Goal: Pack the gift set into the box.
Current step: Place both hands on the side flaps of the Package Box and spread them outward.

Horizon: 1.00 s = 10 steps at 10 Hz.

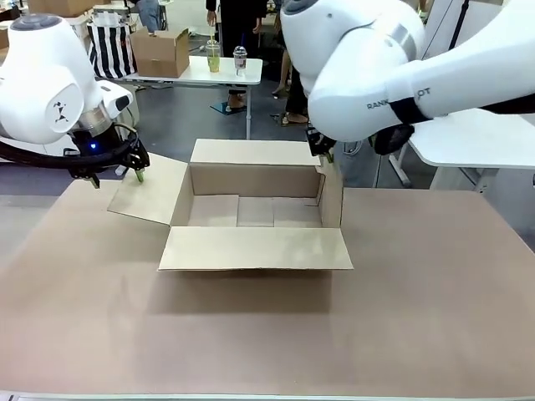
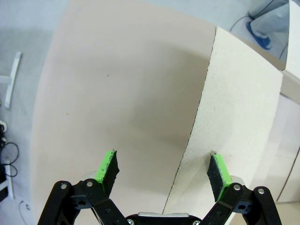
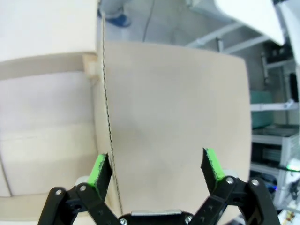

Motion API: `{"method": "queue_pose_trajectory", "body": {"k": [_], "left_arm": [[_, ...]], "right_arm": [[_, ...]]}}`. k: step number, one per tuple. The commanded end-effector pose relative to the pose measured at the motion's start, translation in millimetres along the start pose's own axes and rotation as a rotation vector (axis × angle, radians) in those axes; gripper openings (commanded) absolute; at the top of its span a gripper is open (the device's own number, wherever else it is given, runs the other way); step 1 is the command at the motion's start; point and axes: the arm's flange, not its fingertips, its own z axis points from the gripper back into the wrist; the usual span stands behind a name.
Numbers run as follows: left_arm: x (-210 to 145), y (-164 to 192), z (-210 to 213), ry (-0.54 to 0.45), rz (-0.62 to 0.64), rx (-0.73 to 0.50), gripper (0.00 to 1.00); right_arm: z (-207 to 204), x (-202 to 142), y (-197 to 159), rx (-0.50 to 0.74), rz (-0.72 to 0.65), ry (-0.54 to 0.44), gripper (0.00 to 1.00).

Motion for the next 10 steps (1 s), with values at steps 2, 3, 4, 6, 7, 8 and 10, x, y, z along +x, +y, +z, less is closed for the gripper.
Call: {"method": "queue_pose_trajectory", "body": {"k": [2, 3, 4, 6, 7, 8, 10], "left_arm": [[-1.1, -2.1, 1.4, -0.010, 0.015, 0.021, 1.00], [-1.1, -2.1, 1.4, -0.010, 0.015, 0.021, 1.00], [-1.1, -2.1, 1.4, -0.010, 0.015, 0.021, 1.00], [-1.1, -2.1, 1.4, -0.010, 0.015, 0.021, 1.00], [-1.1, -2.1, 1.4, -0.010, 0.015, 0.021, 1.00], [-1.1, -2.1, 1.4, -0.010, 0.015, 0.021, 1.00], [-1.1, -2.1, 1.4, -0.010, 0.015, 0.021, 1.00]], "right_arm": [[-19.5, -22.5, -47.5, 0.093, -0.083, 0.018, 1.00], [-29.6, -23.8, -58.4, 0.103, -0.113, 0.013, 1.00], [-45.0, -24.9, -68.1, 0.141, -0.121, 0.020, 1.00], [-67.4, -26.1, -89.9, 0.246, -0.171, 0.010, 1.00], [-45.1, -17.9, -65.4, 0.108, -0.147, 0.020, 1.00], [-45.1, -17.9, -65.4, 0.108, -0.147, 0.020, 1.00], [-57.7, -20.3, -72.6, 0.146, -0.161, 0.017, 1.00]]}}
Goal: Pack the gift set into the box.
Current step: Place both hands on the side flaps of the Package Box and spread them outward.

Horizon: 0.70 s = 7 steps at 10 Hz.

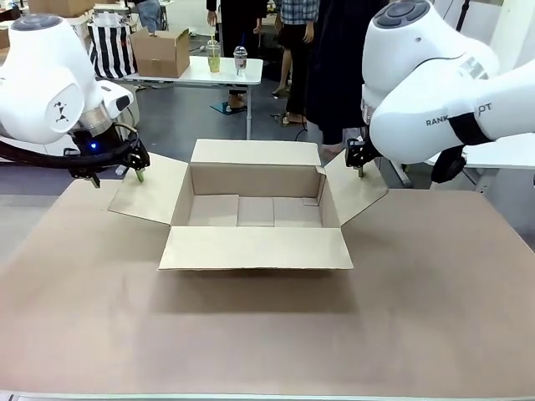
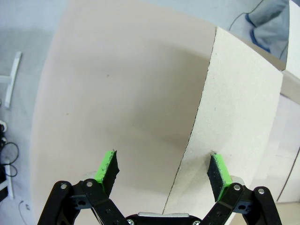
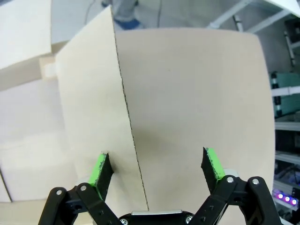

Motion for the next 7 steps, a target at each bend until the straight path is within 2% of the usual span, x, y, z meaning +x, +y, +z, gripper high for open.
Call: {"method": "queue_pose_trajectory", "body": {"k": [1, 2, 3, 4, 5, 7], "left_arm": [[-1.2, -2.3, 1.4, -0.010, 0.014, 0.021, 1.00], [-1.2, -2.3, 1.4, -0.010, 0.014, 0.021, 1.00], [-1.2, -2.3, 1.4, -0.010, 0.014, 0.021, 1.00], [-1.2, -2.3, 1.4, -0.010, 0.014, 0.021, 1.00], [-1.2, -2.3, 1.4, -0.010, 0.014, 0.021, 1.00], [-1.2, -2.3, 1.4, -0.010, 0.014, 0.021, 1.00]], "right_arm": [[-12.3, -2.3, 0.0, -0.003, 0.050, 0.051, 1.00], [-25.1, -1.0, -6.7, 0.009, 0.066, 0.113, 1.00], [-35.8, 1.9, -13.8, -0.012, 0.004, 0.135, 1.00], [-38.6, 3.4, -7.9, -0.029, 0.012, 0.144, 1.00], [-29.0, -4.3, -3.7, -0.016, 0.027, 0.079, 1.00], [-29.0, -4.3, -3.7, -0.016, 0.027, 0.079, 1.00]]}}
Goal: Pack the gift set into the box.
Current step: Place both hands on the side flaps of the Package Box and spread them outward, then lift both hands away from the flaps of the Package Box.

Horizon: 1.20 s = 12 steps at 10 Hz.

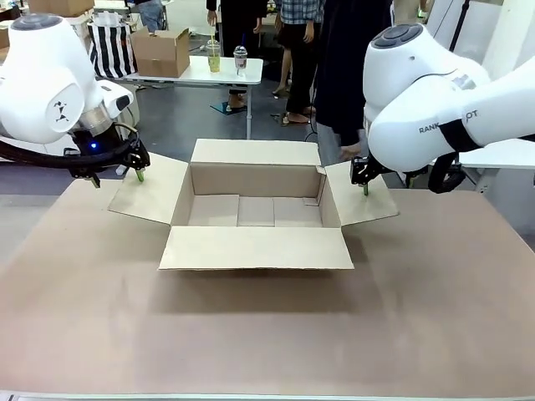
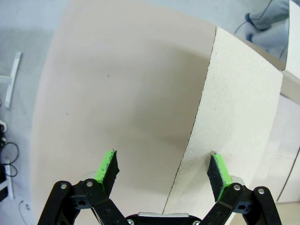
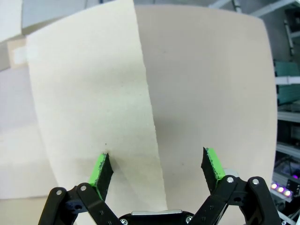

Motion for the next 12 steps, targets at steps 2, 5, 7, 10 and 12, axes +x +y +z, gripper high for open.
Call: {"method": "queue_pose_trajectory", "body": {"k": [2, 5, 7, 10, 12], "left_arm": [[-1.2, -2.3, 1.4, -0.010, 0.014, 0.021, 1.00], [-1.2, -2.3, 1.4, -0.010, 0.014, 0.021, 1.00], [-1.2, -2.3, 1.4, -0.010, 0.014, 0.021, 1.00], [-1.2, -2.3, 1.4, -0.010, 0.014, 0.021, 1.00], [-1.2, -2.3, 1.4, -0.010, 0.014, 0.021, 1.00]], "right_arm": [[5.4, -0.3, -0.3, 0.007, 0.000, -0.016, 1.00], [5.4, -0.3, -0.3, 0.007, 0.000, -0.016, 1.00], [5.4, -0.3, -0.3, 0.007, 0.000, -0.016, 1.00], [5.4, -0.3, -0.3, 0.007, 0.000, -0.016, 1.00], [5.4, -0.3, -0.3, 0.007, 0.000, -0.016, 1.00]]}}
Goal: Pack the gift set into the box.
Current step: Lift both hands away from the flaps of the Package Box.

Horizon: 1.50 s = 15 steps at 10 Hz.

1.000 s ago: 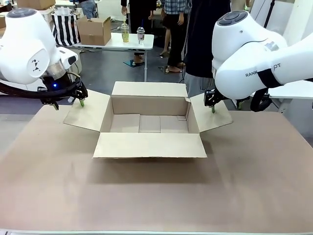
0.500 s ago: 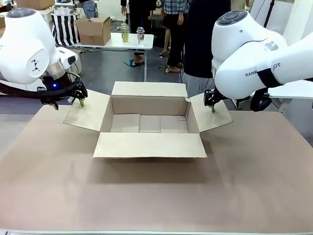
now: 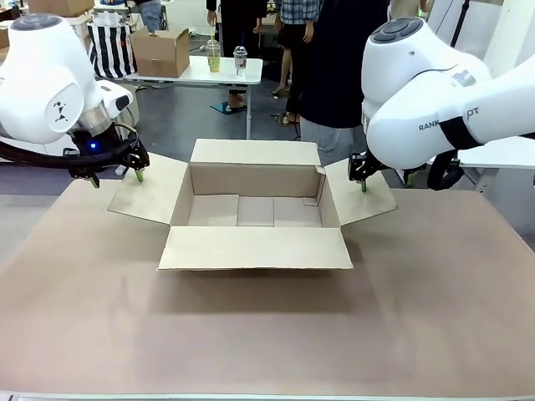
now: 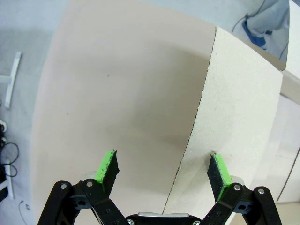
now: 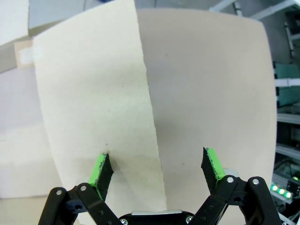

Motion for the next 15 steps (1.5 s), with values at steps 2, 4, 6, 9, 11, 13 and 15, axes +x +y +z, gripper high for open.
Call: {"method": "queue_pose_trajectory", "body": {"k": [2, 4, 6, 9, 11, 13, 15], "left_arm": [[-1.2, -2.3, 1.4, -0.010, 0.014, 0.021, 1.00], [-1.2, -2.3, 1.4, -0.010, 0.014, 0.021, 1.00], [-1.2, -2.3, 1.4, -0.010, 0.014, 0.021, 1.00], [-1.2, -2.3, 1.4, -0.010, 0.014, 0.021, 1.00], [-1.2, -2.3, 1.4, -0.010, 0.014, 0.021, 1.00], [-1.2, -2.3, 1.4, -0.010, 0.014, 0.021, 1.00], [-1.2, -2.3, 1.4, -0.010, 0.014, 0.021, 1.00]], "right_arm": [[0.7, -0.7, -1.1, 0.004, -0.001, -0.007, 1.00], [0.7, -0.7, -1.1, 0.004, -0.001, -0.007, 1.00], [0.7, -0.7, -1.1, 0.004, -0.001, -0.007, 1.00], [0.7, -0.7, -1.1, 0.004, -0.001, -0.007, 1.00], [0.7, -0.7, -1.1, 0.004, -0.001, -0.007, 1.00], [0.7, -0.7, -1.1, 0.004, -0.001, -0.007, 1.00], [0.7, -0.7, -1.1, 0.004, -0.001, -0.007, 1.00]]}}
